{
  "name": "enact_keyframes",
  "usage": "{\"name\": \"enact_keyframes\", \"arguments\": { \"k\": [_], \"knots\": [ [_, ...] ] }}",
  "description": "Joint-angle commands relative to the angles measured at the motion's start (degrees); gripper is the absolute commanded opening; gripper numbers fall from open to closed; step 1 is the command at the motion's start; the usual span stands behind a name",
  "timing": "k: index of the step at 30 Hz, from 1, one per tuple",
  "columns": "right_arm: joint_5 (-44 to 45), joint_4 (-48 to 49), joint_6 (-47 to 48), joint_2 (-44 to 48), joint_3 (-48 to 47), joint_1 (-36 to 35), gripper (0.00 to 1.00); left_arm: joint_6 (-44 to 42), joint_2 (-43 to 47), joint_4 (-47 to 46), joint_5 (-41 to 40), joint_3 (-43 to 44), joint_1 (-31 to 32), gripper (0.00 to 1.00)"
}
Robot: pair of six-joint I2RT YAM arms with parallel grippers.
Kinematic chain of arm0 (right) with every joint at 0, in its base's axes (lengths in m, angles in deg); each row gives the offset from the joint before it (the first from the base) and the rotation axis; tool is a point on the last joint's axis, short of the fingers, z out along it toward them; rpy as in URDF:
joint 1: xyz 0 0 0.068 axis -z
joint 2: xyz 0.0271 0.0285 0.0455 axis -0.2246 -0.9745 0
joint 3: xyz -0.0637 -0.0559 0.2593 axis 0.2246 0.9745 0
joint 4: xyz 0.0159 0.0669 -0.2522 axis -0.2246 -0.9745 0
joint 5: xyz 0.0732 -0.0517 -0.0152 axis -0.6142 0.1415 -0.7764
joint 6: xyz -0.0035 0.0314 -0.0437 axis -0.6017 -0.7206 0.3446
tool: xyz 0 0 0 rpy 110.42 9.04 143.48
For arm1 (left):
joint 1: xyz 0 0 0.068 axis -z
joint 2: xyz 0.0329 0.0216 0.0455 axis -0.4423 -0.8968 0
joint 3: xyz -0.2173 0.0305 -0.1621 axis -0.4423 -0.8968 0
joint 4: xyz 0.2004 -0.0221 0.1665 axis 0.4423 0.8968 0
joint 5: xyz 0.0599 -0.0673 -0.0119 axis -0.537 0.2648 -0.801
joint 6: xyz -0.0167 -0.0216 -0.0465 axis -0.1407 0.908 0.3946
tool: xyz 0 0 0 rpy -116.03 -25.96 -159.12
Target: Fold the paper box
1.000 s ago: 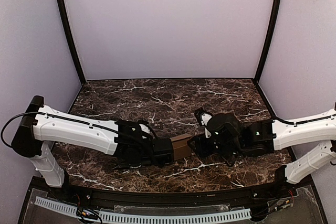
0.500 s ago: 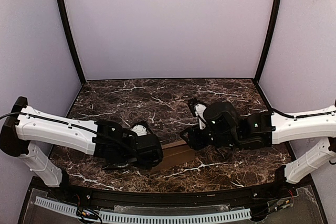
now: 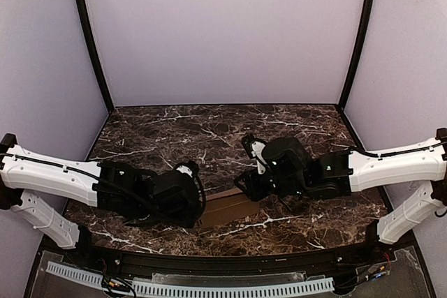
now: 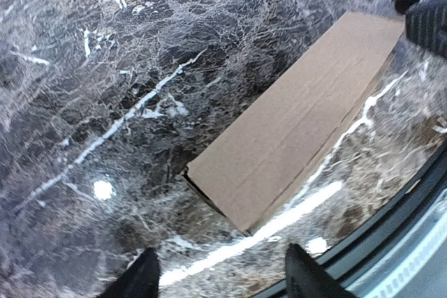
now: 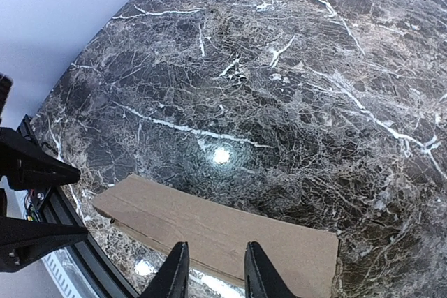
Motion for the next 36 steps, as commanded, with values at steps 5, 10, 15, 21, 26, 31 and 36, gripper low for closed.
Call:
{"name": "enact_keyframes", "arguments": {
  "k": [5,10,15,21,26,31,36],
  "knots": [
    [-1.6,4.4,-0.5,-1.2,2.0,0.8,0.14,-8.8,7.8,-11.0,1.2,-3.2,-0.7,0.04],
    [-1.2,5.0,-0.4,-1.4,2.6,1.2,0.0,-12.1,6.2,-15.2,1.9,-4.0,-3.0,0.01],
    [-1.4,6.4,-0.6,-2.5,3.8,1.6,0.0,-13.7,4.9,-19.3,3.8,-5.6,-6.6,0.0],
    [-2.2,8.7,-2.3,-3.9,6.9,1.6,0.0,-11.6,2.3,-25.1,11.1,-12.4,-7.6,0.0],
    [-3.6,10.7,-4.6,-4.4,10.0,1.3,0.0,-7.6,3.0,-27.6,14.8,-18.7,-7.6,0.0],
    [-2.8,10.1,-4.9,-4.0,9.6,1.0,0.0,-6.2,6.1,-26.8,12.9,-22.3,-7.6,0.0],
    [-1.3,9.2,-3.2,-4.6,6.7,1.1,0.0,-7.7,8.6,-23.2,8.8,-19.7,-7.8,0.0]
  ]
}}
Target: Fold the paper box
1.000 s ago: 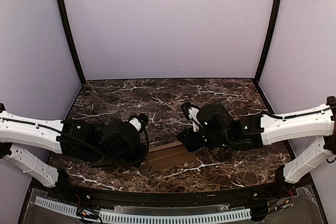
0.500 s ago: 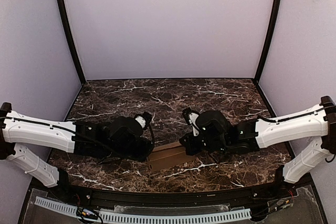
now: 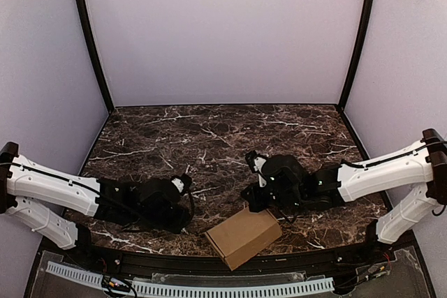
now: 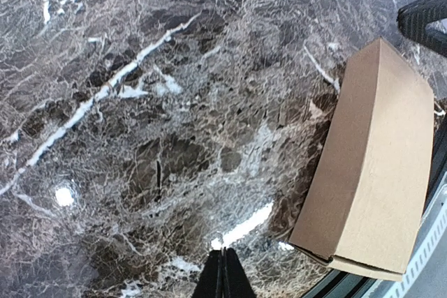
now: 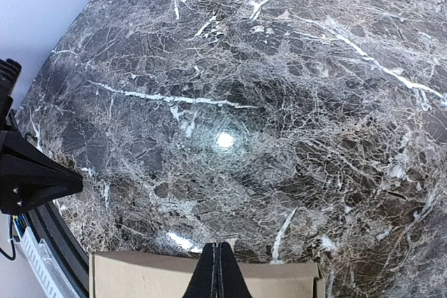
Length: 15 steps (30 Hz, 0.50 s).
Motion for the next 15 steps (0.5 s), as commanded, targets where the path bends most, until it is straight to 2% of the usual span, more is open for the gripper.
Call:
{"name": "enact_keyframes", "arguments": {
  "k": [1,9,12,15],
  "knots": [
    [1.6,-0.6,1.0,-1.7,-2.9,-0.3,0.0,-0.8,3.3,2.8,-3.1,2.3,-0.5,0.01],
    [-0.4,-4.9,1.4,1.4,-5.4,-0.3,0.0,-3.6,4.5,2.4,-1.2,5.7,-1.0,0.01],
    [-1.3,-7.7,0.9,4.7,-4.2,-0.3,0.06,-4.8,3.2,2.4,0.7,7.3,-1.0,0.04],
    [-3.3,-11.3,0.5,8.6,-2.4,-0.6,0.05,-5.5,2.2,2.5,1.7,8.5,-1.0,0.1]
  ]
}}
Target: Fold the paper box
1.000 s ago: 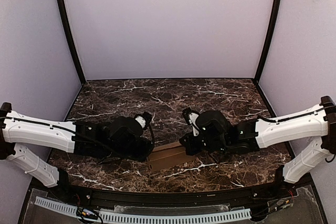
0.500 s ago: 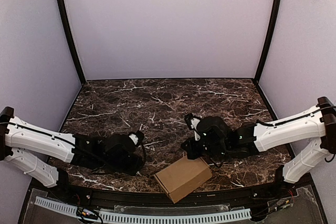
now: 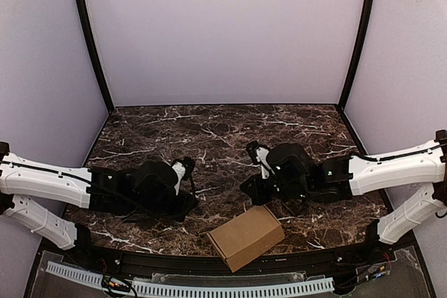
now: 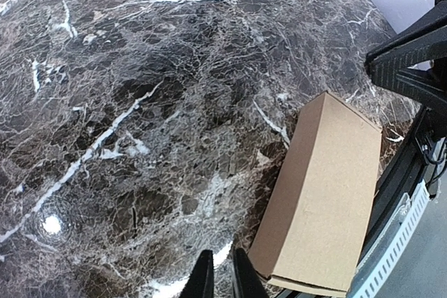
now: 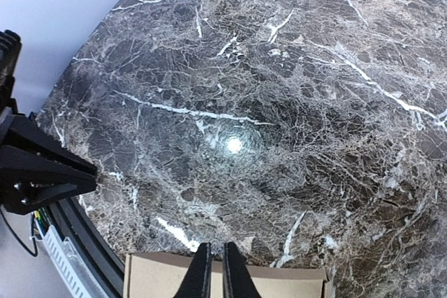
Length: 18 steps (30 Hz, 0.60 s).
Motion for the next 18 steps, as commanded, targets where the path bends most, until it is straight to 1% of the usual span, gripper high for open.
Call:
{"name": "enact_keyframes", "arguments": {
  "k": [1,3,4,6,7,9,14,18],
  "knots": [
    [-3.9,-6.1,0.0,6.6,2.6,-0.7,0.03,-2.7,-1.6,1.3,2.7,2.9,-0.3,0.14],
    [-7.9,-8.3,0.8,9.6,4.1,-1.3,0.01,-3.1,-2.9,1.3,3.7,3.9,-0.7,0.18],
    [-9.6,-10.2,1.0,10.5,4.4,-1.6,0.0,-3.2,-3.4,1.4,4.0,4.4,-1.0,0.18],
    [-11.2,-14.6,1.1,11.5,4.7,-3.1,0.0,-3.4,-5.3,1.2,5.3,5.9,-1.6,0.1],
    [-11.2,-17.8,0.6,11.8,4.7,-3.9,0.0,-3.5,-6.7,0.9,5.6,6.2,-2.2,0.03],
    [-11.2,-21.1,-1.8,11.8,5.4,-5.5,0.0,-3.2,-9.0,1.0,6.1,7.3,-3.3,0.01],
    [-13.2,-21.7,-6.4,9.6,9.0,-8.9,0.0,-3.5,-15.7,0.2,9.9,10.0,-5.3,0.0],
    [-12.5,-21.0,-7.7,5.9,9.7,-11.1,0.0,-4.0,-20.2,0.6,11.6,12.4,-5.4,0.0]
  ]
}}
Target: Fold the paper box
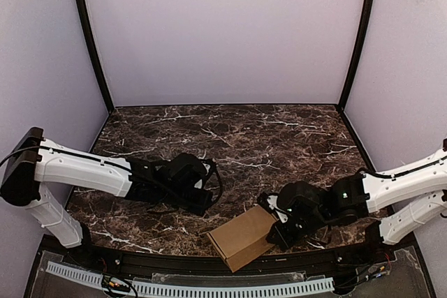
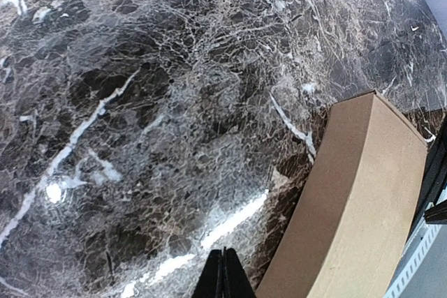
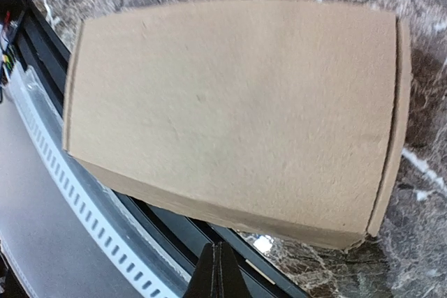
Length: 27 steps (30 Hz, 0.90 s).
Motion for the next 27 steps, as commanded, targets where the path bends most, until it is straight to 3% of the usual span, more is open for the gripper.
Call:
{"name": "enact_keyframes", "arguments": {
  "k": [1,15,27],
  "knots": [
    [-0.7,-0.8,-3.1,-3.7,1.2,-2.2,0.0,-1.3,-3.3,1.0,3.6,3.0,-0.1,0.0],
    [6.6,6.9,-5.7,-12.1,0.3,-3.3,0.0,-1.6,-11.7,-2.3,12.6,4.5,-0.1,0.0],
    [11.4,11.6,-2.7,-19.9,-5.4,-3.1,0.0,-2.4,-12.6,-2.3,14.4,4.7,-0.1,0.0]
  ]
}}
